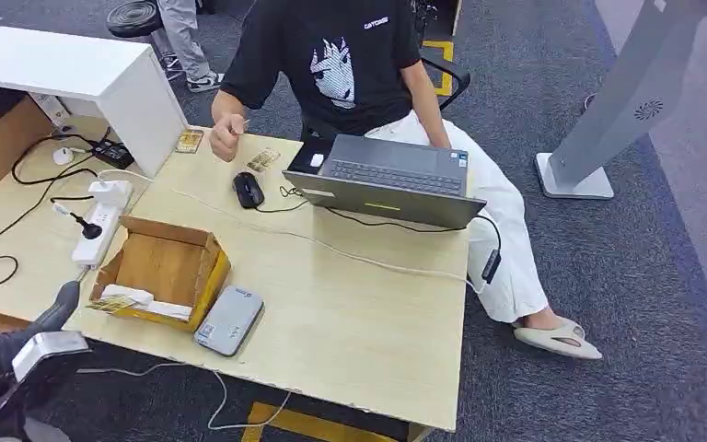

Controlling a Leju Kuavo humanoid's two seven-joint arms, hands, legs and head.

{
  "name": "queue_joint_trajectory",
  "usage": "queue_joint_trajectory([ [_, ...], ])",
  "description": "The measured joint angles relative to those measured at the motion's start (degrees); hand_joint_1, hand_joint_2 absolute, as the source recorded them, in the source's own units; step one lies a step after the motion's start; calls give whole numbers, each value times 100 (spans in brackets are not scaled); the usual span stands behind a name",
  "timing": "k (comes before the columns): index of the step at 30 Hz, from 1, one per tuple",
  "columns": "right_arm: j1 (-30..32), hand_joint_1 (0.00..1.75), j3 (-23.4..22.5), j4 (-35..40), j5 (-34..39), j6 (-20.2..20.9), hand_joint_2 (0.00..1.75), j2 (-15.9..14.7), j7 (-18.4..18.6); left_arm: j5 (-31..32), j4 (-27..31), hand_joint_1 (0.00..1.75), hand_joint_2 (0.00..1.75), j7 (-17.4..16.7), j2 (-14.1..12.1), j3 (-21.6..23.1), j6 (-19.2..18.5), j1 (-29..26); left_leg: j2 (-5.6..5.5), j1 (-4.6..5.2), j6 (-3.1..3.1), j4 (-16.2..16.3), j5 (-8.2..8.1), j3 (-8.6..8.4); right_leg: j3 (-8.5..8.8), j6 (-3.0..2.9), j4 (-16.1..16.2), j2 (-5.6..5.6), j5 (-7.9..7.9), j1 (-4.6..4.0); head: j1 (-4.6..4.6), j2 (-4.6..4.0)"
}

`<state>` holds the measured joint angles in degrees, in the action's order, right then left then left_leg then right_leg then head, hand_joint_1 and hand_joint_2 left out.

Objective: Pass the card to the sensor for recognition and then transmit it.

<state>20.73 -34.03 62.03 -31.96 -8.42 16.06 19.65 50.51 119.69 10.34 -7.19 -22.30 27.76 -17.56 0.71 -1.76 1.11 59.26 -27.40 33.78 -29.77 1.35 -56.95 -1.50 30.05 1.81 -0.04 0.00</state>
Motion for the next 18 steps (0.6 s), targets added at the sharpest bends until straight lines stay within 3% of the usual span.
queue_joint_trajectory([
  [2,7,0,70,44,11,-7,175,0,0,-22,155,0,175,118,238,-194,-20,-142,-4,0,0,0,1,0,4,0,0,-5,0,0,-2,0],
  [4,10,0,129,76,83,-32,175,0,-22,-176,281,0,175,383,647,-487,-165,-232,-5,0,-1,-1,1,-4,13,0,-2,-3,-1,-1,-2,0],
  [5,12,0,144,76,109,-63,175,0,-26,-519,332,0,175,545,856,-619,-340,-250,-4,0,-1,-1,1,-4,18,0,-2,-3,-1,0,-4,0],
  [6,23,0,174,76,190,-122,175,0,-16,-1161,397,0,175,762,1225,-953,-721,-233,-5,0,-1,0,1,-9,19,0,-2,-3,-1,0,0,0],
  [8,50,0,254,101,309,-236,175,0,53,-2083,421,0,175,725,1620,-1467,-1102,-240,-4,0,-1,0,1,-12,18,0,-1,-2,-1,0,0,0],
  [10,80,0,356,131,378,-315,175,2,94,-2921,342,0,175,406,1974,-1963,-777,-302,-3,0,-1,0,1,-14,16,0,-1,2,-1,0,-2,0],
  [12,71,0,411,120,321,-297,175,2,44,-3275,-14,0,175,-63,2199,-2210,83,-342,-4,1,0,0,0,-15,18,-1,-1,0,0,0,-2,0],
  [14,9,0,407,53,132,-203,175,2,-172,-3482,-617,0,175,-696,2379,-2408,663,-351,-5,0,0,-1,0,-14,17,0,-1,-2,2,-1,-7,0],
  [16,-124,0,338,-101,-114,-107,175,2,-499,-3109,-1322,0,175,-1204,2509,-2551,877,-326,-6,0,0,-1,-1,-15,18,1,0,-3,3,1,-4,0],
  [18,-331,0,149,-401,-460,-48,175,2,-889,-2649,-2273,0,175,-2124,2609,-2749,691,-211,-3,2,0,-1,-1,-17,19,2,0,-1,3,2,0,0],
])
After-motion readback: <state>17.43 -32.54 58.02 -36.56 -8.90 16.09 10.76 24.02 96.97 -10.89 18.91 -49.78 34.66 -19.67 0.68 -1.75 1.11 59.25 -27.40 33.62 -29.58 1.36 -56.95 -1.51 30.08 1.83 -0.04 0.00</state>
